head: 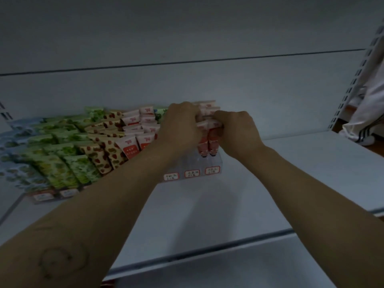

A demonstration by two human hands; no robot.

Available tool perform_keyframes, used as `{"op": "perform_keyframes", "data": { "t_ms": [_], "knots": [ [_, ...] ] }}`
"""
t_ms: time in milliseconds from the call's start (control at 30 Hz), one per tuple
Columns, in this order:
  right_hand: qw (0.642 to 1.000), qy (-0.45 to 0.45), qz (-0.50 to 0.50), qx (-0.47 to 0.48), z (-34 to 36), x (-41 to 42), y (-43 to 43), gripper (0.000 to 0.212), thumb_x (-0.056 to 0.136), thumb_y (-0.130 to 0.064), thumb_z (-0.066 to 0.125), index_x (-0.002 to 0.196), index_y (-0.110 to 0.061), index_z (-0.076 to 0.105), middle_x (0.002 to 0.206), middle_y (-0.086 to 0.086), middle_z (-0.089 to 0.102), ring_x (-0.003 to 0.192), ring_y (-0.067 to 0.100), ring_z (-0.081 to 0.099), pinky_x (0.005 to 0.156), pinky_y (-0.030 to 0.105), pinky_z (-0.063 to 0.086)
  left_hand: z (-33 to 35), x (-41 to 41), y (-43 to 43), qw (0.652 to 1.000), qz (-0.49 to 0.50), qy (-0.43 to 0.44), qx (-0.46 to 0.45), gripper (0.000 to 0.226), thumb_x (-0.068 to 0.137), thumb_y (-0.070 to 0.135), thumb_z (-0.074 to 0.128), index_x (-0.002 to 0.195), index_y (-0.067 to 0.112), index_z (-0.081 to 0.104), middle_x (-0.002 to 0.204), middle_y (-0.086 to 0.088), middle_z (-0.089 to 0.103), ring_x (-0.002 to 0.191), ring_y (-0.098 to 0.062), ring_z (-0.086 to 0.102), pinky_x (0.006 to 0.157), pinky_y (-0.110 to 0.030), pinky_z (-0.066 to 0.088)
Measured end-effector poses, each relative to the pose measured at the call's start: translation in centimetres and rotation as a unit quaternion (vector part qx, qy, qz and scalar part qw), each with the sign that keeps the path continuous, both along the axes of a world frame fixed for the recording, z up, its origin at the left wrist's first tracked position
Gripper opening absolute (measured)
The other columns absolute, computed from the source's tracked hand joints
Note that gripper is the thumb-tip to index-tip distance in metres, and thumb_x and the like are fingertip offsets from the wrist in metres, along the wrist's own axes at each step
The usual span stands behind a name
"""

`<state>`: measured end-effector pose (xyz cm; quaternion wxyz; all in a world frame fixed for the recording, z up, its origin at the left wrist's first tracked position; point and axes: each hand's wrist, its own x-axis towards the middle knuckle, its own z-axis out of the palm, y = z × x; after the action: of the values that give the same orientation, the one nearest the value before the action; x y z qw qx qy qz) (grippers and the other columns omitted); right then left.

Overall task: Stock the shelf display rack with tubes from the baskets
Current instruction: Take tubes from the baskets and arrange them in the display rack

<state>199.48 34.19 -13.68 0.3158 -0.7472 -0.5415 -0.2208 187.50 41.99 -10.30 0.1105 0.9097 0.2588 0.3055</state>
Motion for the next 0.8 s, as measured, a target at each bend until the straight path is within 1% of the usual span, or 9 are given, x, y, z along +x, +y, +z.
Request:
{"op": "perform_keyframes", "data": {
  "t_ms": [133, 200, 300, 433, 467, 567, 633, 733, 800],
  "knots": [
    [1.000, -0.007, 0.015, -0.009, -0.2, -0.4, 0.9, 0.029, 0.071, -0.020, 0.050, 0.086, -0.007, 0.072, 0.080, 0.014, 0.072, 0.070, 0.035, 0.065, 0.060, 0.034, 0.051, -0.9, -0.6, 0.0, 1.000, -0.002, 0.002, 0.000, 0.008, 0.072, 0.005, 0.071, 0.079, 0.009, 0.071, 0.080, -0.013, 0.069, 0.077, -0.028, 0.063, 0.064, -0.033, 0.050],
    [1.000, 0.007, 0.021, 0.013, -0.3, -0.2, 0.8, 0.033, 0.068, -0.021, 0.047, 0.084, -0.007, 0.072, 0.075, 0.014, 0.072, 0.066, 0.033, 0.065, 0.057, 0.033, 0.051, -0.7, -0.5, -0.1, 1.000, 0.002, 0.010, 0.009, 0.015, 0.071, 0.002, 0.068, 0.084, 0.008, 0.072, 0.084, -0.014, 0.069, 0.081, -0.029, 0.063, 0.063, -0.029, 0.044],
    [0.997, 0.046, 0.024, 0.051, -0.3, -0.2, 0.0, 0.031, 0.068, -0.017, 0.043, 0.077, -0.006, 0.070, 0.066, 0.013, 0.068, 0.055, 0.027, 0.058, 0.050, 0.022, 0.036, -0.1, 0.0, -0.5, 0.999, -0.006, 0.027, 0.015, 0.016, 0.074, 0.002, 0.065, 0.088, 0.006, 0.070, 0.092, -0.015, 0.067, 0.089, -0.029, 0.060, 0.065, -0.026, 0.035],
    [0.997, 0.056, 0.022, 0.056, -0.3, -0.1, -0.4, 0.028, 0.068, -0.016, 0.043, 0.074, -0.007, 0.068, 0.065, 0.011, 0.067, 0.053, 0.014, 0.045, 0.048, 0.008, 0.020, -0.1, 0.4, -1.2, 0.999, -0.007, 0.032, 0.038, 0.006, 0.079, 0.009, 0.066, 0.084, 0.011, 0.065, 0.088, -0.010, 0.063, 0.083, -0.025, 0.055, 0.065, -0.028, 0.035],
    [0.997, 0.059, 0.017, 0.053, -0.5, -0.1, -0.5, 0.023, 0.069, -0.016, 0.043, 0.070, -0.008, 0.065, 0.064, 0.011, 0.066, 0.052, 0.015, 0.044, 0.048, 0.009, 0.019, -0.3, 0.6, -1.3, 0.999, -0.007, 0.028, 0.041, 0.005, 0.079, 0.009, 0.066, 0.084, 0.010, 0.066, 0.089, -0.010, 0.063, 0.084, -0.025, 0.057, 0.065, -0.030, 0.037],
    [0.997, 0.074, -0.018, 0.028, -0.8, 0.2, -1.3, 0.012, 0.077, -0.009, 0.053, 0.067, -0.013, 0.057, 0.067, 0.013, 0.067, 0.056, 0.023, 0.051, 0.049, 0.024, 0.020, -0.6, 1.5, -1.6, 0.998, -0.014, 0.026, 0.047, 0.012, 0.083, 0.010, 0.065, 0.094, 0.008, 0.070, 0.098, -0.011, 0.066, 0.094, -0.026, 0.058, 0.070, -0.030, 0.042],
    [0.997, 0.066, -0.036, -0.009, -0.8, 0.4, -1.7, 0.010, 0.079, -0.003, 0.057, 0.072, -0.010, 0.060, 0.073, 0.016, 0.068, 0.063, 0.029, 0.057, 0.055, 0.025, 0.025, -0.8, 1.8, -1.6, 0.999, -0.018, 0.017, 0.030, 0.012, 0.083, 0.010, 0.065, 0.093, 0.007, 0.071, 0.097, -0.010, 0.066, 0.092, -0.024, 0.058, 0.070, -0.028, 0.041],
    [0.998, 0.030, -0.037, -0.051, -0.5, 0.6, -1.7, 0.009, 0.081, -0.006, 0.057, 0.080, -0.003, 0.065, 0.079, 0.019, 0.069, 0.071, 0.035, 0.062, 0.059, 0.029, 0.038, -0.9, 1.4, -1.5, 1.000, -0.026, -0.007, -0.006, 0.012, 0.080, 0.010, 0.068, 0.089, 0.006, 0.074, 0.092, -0.012, 0.069, 0.084, -0.023, 0.061, 0.077, -0.031, 0.050],
    [0.997, 0.011, -0.029, -0.066, -0.3, 0.5, -1.4, 0.012, 0.082, -0.007, 0.056, 0.086, -0.004, 0.067, 0.082, 0.020, 0.069, 0.074, 0.037, 0.062, 0.061, 0.029, 0.039, -1.2, 0.9, -1.3, 1.000, -0.017, -0.015, -0.010, 0.011, 0.077, 0.007, 0.067, 0.086, 0.006, 0.073, 0.089, -0.010, 0.069, 0.083, -0.023, 0.062, 0.075, -0.030, 0.050]
  ]
}}
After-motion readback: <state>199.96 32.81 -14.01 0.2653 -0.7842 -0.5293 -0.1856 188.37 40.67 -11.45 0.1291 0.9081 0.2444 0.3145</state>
